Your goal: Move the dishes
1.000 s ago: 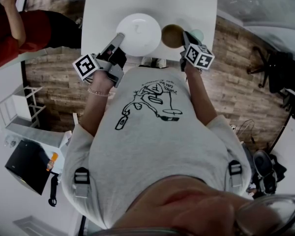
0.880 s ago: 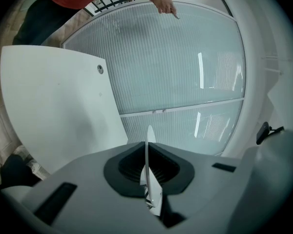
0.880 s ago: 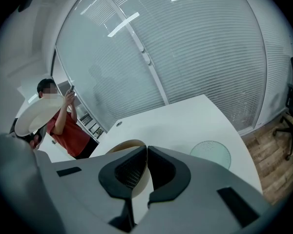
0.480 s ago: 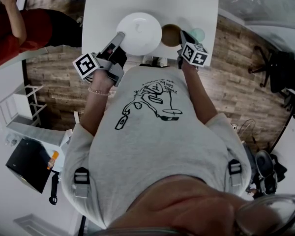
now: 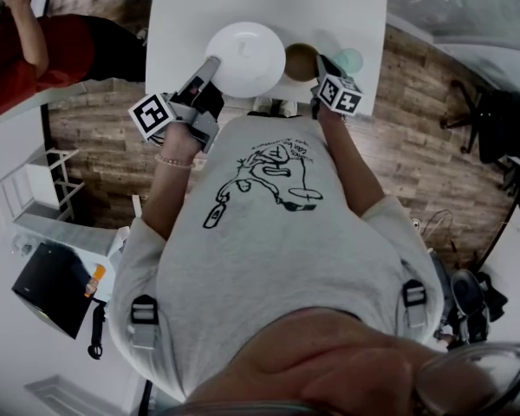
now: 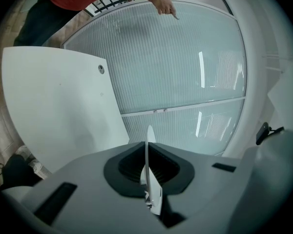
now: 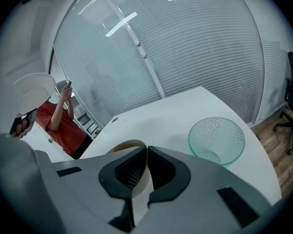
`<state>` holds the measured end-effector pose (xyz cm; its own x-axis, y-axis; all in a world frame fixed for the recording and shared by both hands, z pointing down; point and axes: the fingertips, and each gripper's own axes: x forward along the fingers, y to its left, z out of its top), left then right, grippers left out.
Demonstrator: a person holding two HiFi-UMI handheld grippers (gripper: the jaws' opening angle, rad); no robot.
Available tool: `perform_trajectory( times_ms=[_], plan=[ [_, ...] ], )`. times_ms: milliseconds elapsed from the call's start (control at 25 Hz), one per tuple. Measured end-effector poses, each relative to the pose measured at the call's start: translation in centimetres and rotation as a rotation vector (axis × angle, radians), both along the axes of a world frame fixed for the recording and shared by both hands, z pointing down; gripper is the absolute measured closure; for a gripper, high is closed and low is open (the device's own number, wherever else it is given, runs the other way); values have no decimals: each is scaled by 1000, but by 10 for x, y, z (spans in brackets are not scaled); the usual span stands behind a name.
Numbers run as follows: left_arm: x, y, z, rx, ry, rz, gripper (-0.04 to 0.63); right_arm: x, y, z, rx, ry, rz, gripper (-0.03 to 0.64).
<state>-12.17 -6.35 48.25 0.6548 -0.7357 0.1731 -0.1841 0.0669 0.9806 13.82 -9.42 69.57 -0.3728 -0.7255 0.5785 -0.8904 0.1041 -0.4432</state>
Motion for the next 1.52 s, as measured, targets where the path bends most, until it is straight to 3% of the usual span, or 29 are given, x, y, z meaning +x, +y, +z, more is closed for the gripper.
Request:
perform_trajectory(
  times_ms=[1520],
  plan=[
    [0,0,1,-8,8,1,584,3,-7,55,51,107,-25,575]
  ],
)
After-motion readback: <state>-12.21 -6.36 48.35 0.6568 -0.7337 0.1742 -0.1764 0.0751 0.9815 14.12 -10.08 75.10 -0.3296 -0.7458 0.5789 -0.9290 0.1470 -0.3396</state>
